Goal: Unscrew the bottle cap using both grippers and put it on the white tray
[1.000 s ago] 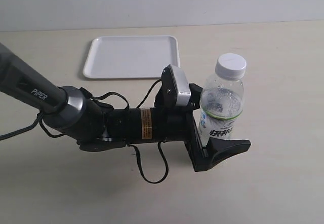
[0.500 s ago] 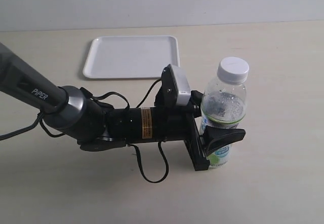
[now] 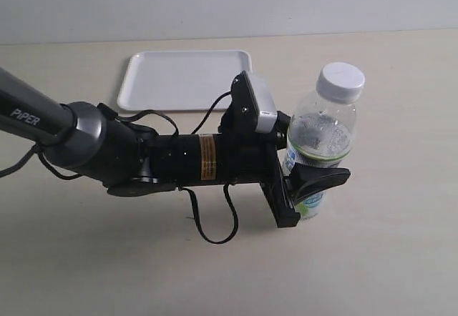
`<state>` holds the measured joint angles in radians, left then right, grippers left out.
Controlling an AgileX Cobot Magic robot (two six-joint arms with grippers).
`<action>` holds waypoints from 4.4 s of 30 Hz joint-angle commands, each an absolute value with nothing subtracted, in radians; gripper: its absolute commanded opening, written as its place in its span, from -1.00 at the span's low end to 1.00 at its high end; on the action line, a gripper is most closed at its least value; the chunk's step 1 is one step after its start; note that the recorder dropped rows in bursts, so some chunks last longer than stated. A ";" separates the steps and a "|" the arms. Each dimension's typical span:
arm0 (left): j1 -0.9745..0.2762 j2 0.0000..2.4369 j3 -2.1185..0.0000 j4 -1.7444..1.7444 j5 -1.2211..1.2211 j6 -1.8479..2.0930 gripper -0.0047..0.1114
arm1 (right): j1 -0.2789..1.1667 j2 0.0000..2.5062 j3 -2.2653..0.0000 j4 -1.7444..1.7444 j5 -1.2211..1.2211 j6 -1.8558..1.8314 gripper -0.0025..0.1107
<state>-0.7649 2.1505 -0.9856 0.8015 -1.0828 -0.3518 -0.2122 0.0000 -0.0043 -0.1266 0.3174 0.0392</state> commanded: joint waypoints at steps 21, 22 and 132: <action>-0.586 2.077 -0.894 0.952 -1.125 -0.397 -0.92 | -0.217 0.000 0.000 -0.129 0.309 0.034 -0.96; -0.586 2.077 -0.894 0.954 -1.113 -0.397 -0.92 | -0.217 0.000 0.000 -0.146 0.290 0.026 -0.96; -0.586 2.077 -0.896 1.009 -1.033 -0.358 -0.92 | 0.465 1.593 -1.427 0.149 1.182 -0.024 0.08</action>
